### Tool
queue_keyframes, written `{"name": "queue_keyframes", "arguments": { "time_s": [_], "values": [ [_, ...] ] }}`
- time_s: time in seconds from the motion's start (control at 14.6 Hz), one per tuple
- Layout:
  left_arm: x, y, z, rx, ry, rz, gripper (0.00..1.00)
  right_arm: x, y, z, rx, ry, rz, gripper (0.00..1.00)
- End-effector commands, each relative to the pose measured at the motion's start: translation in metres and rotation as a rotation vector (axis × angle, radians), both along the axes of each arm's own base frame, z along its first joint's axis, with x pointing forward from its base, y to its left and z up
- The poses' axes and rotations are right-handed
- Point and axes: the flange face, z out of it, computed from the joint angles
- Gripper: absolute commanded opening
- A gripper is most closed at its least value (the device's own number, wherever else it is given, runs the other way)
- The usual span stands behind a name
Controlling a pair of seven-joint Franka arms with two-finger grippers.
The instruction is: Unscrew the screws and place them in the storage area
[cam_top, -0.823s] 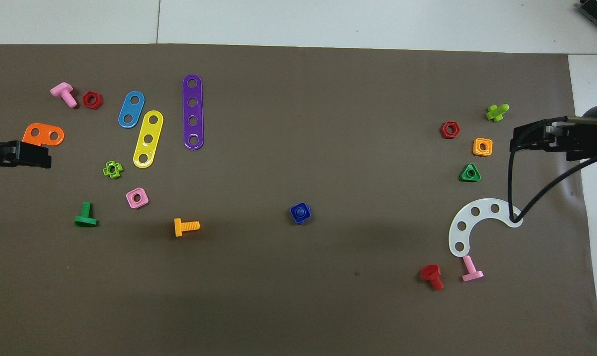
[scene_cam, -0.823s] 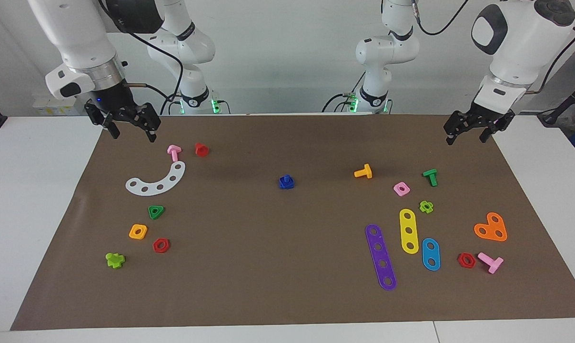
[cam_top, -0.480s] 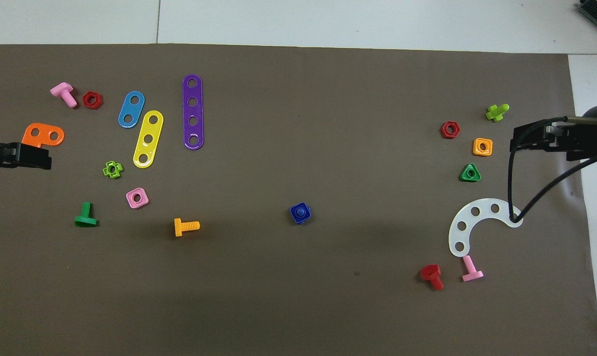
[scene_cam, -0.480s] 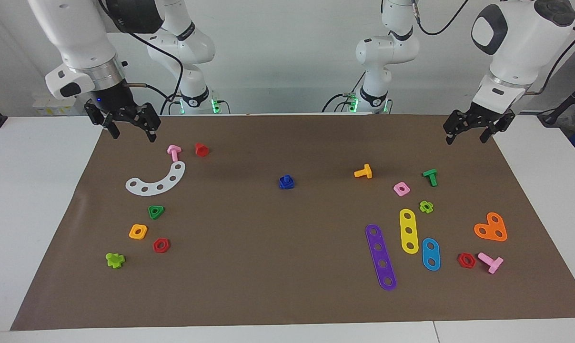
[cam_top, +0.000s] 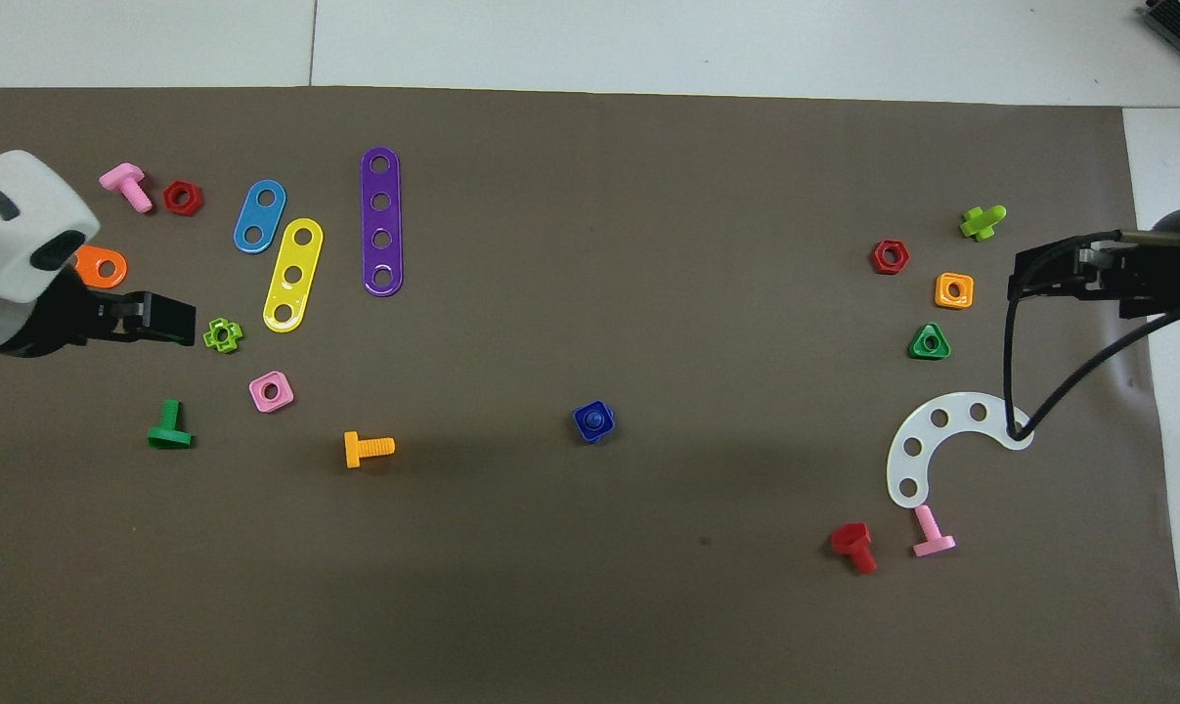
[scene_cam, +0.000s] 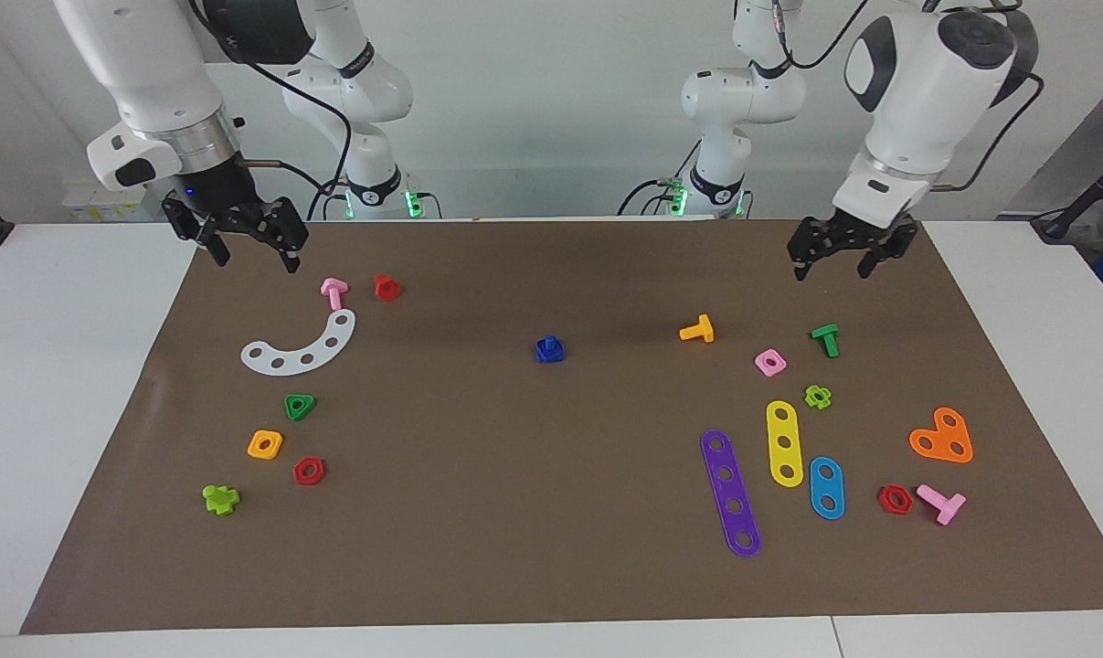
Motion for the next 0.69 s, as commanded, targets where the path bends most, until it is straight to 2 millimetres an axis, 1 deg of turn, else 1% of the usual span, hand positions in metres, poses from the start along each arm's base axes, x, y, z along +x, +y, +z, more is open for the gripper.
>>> {"name": "queue_keyframes", "arguments": {
  "time_s": [0.0, 0.07, 0.14, 0.21, 0.27, 0.34, 0.41, 0.48, 0.62],
  "values": [
    [-0.009, -0.053, -0.014, -0.064, 0.036, 0.097, 0.96, -0.007, -0.001, 0.001, 0.019, 0.009, 0.02, 1.0],
    [-0.01, -0.082, -0.019, -0.069, 0.031, 0.139, 0.96, -0.007, 0.0, 0.001, 0.019, 0.009, 0.021, 1.0],
    [-0.009, -0.11, -0.031, -0.08, 0.019, 0.208, 0.96, -0.007, 0.0, 0.001, 0.019, 0.009, 0.023, 1.0],
    [-0.007, -0.141, -0.047, -0.092, 0.009, 0.27, 0.94, -0.007, 0.0, 0.001, 0.019, 0.009, 0.023, 1.0],
    [-0.006, -0.169, -0.059, -0.11, 0.002, 0.322, 0.92, -0.007, -0.001, 0.001, 0.019, 0.009, 0.021, 1.0],
    [-0.003, -0.189, -0.07, -0.124, -0.007, 0.372, 0.91, -0.007, 0.0, 0.001, 0.019, 0.009, 0.021, 1.0],
    [0.0, -0.201, -0.078, -0.142, -0.022, 0.396, 0.9, -0.007, 0.0, 0.001, 0.019, 0.009, 0.021, 1.0],
    [-0.003, -0.208, -0.083, -0.153, -0.029, 0.401, 0.9, -0.007, -0.001, 0.001, 0.019, 0.009, 0.021, 1.0],
    [-0.007, -0.231, -0.097, -0.159, -0.02, 0.441, 0.89, -0.007, 0.0, 0.001, 0.019, 0.009, 0.023, 1.0]
  ]
}}
